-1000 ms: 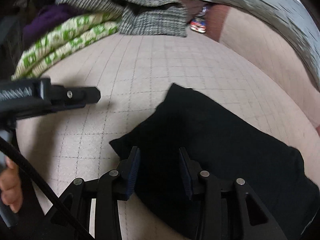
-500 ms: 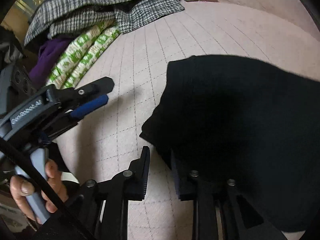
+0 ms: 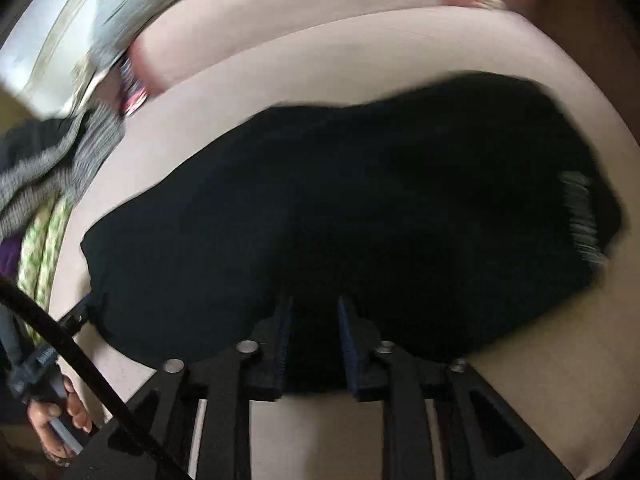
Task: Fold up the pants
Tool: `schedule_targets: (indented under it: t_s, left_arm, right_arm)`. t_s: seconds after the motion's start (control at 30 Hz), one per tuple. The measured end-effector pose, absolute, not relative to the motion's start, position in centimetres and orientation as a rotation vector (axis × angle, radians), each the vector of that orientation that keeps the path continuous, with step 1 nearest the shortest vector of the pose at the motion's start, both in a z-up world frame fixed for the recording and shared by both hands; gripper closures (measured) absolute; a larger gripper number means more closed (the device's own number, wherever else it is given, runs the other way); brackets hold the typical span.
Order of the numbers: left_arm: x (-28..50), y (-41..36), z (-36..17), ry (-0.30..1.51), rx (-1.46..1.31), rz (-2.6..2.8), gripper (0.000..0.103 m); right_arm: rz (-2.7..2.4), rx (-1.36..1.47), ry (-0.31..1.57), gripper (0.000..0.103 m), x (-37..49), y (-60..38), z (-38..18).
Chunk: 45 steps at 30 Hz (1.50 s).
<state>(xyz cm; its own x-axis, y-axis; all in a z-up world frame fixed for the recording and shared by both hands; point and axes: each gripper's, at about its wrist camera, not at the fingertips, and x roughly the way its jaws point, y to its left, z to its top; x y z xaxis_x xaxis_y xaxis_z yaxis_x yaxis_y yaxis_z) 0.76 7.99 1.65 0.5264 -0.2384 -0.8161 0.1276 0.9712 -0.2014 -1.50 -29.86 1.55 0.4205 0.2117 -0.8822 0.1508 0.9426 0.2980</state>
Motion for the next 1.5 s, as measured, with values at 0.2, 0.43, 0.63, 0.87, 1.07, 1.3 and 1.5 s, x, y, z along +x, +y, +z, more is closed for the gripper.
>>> schedule_targets:
  t_s: [0.2,0.43,0.63,0.87,1.07,1.3,1.5]
  left_arm:
    - [0.4,8.9,1.5,1.007,-0.169,-0.236,0.04]
    - [0.4,7.7,1.3,0.987,-0.1,-0.226,0.035]
    - [0.1,7.0,1.0,0.975,-0.036,-0.235,0.03]
    - [0.3,6.6,0.9,0.99,-0.029,-0.243,0.024]
    - [0.1,6.6,0.8,0.98,-0.022,-0.245,0.024]
    - [-3.4,8.7,5.6,0.8,-0.194,-0.407,0.024]
    - [-4.2,9.2,6.8,0.708,-0.217,-0.378,0.014]
  right_arm:
    - [-0.321,0.355,1.059,0.068,-4.9,-39.6,4.7]
    - [-0.005,0.524,0.918,0.054,0.4,-37.7,7.4]
    - [-0.239,0.45,1.039,0.087,4.9,-41.4,2.9]
    - [-0.299,0.423,0.948,0.075,0.9,-41.3,6.7]
    - [-0.161,0.702,1.04,0.047,-4.2,-41.4,3.2]
    - [0.049,0.69,0.97,0.041,-11.7,-37.2,6.9]
    - [0.079,0.375,0.937,0.028,-14.7,-29.2,6.4]
